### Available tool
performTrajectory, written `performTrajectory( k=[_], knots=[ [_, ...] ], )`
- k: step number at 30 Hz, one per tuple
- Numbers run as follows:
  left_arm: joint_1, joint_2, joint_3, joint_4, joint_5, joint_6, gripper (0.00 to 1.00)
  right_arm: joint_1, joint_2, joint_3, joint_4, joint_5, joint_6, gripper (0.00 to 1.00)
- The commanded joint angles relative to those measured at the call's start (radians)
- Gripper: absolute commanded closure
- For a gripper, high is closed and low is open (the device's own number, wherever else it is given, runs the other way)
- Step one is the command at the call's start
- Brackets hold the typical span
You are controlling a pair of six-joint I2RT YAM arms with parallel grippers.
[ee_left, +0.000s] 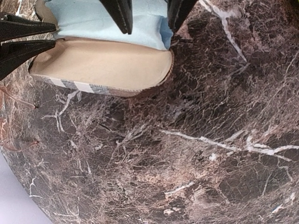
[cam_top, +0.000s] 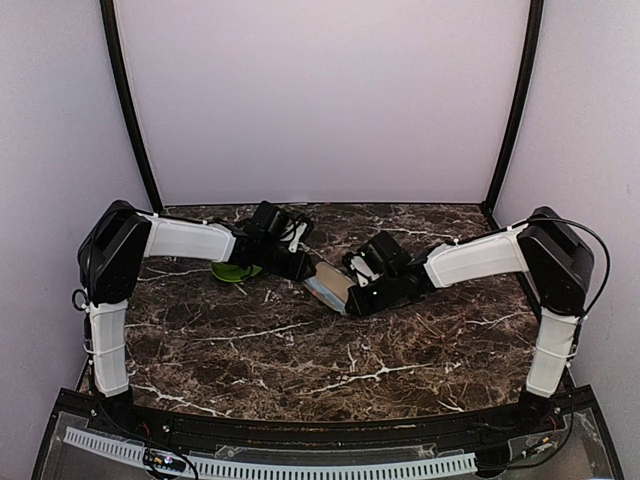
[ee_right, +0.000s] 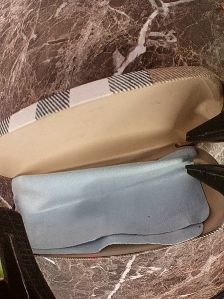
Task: Organize the sunglasses
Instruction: Place the folded cleaning cloth in the sunglasses case.
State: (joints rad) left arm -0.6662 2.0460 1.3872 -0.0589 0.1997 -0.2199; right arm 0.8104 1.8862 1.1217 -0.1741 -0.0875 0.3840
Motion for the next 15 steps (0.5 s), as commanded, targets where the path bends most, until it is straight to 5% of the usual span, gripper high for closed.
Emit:
performTrajectory(
  k=[1, 15],
  knots=[
    [-0.007, -0.027, 0.020, -0.023, -0.001, 0.005, 0.73, -0.005, -0.055, 0.020, -0.011, 0.020, 0.009, 0.80],
    [-0.029, -0.104, -0.081, 0.035, -0.009, 0.003, 0.74, -0.001, -0.099, 0.009, 0.019, -0.009, 0.022, 0.77]
  ],
)
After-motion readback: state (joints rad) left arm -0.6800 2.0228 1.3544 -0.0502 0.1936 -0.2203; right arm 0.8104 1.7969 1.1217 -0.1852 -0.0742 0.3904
